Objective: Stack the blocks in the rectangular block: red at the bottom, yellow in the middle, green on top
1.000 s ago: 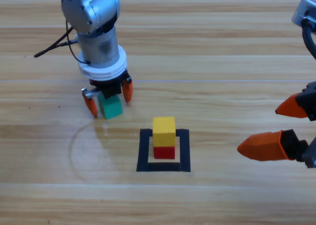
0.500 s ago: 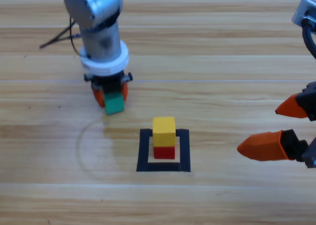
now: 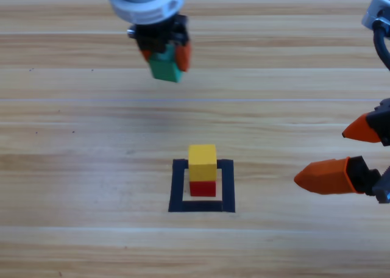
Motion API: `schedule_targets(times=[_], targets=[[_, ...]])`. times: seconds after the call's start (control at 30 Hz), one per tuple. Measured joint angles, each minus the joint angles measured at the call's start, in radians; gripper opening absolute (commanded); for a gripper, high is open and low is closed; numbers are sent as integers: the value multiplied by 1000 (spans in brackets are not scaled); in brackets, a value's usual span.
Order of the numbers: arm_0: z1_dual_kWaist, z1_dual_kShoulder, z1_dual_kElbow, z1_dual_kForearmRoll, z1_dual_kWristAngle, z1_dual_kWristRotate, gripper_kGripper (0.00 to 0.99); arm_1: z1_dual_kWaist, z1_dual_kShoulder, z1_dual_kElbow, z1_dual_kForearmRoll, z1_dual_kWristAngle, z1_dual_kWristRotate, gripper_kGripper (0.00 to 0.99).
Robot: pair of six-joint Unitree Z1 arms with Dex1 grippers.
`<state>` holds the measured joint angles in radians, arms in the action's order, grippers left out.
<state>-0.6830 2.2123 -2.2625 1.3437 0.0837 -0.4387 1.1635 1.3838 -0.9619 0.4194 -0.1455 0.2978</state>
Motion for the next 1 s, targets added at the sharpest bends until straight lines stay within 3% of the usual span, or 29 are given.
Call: schedule_targets(times=[0.13, 0.3, 0.57, 1.0], targets=[[-78, -4, 3, 1, -33, 69, 0, 0, 0, 0, 0, -3, 0, 990], [-137, -4, 11, 1, -64, 33, 0, 0, 0, 0, 0, -3, 0, 990], [-152, -4, 27, 62, -51, -412, 18, 0, 0, 0, 0, -3, 0, 990], [-177, 0, 81, 62, 6, -528, 26, 0, 0, 0, 0, -3, 0, 990]])
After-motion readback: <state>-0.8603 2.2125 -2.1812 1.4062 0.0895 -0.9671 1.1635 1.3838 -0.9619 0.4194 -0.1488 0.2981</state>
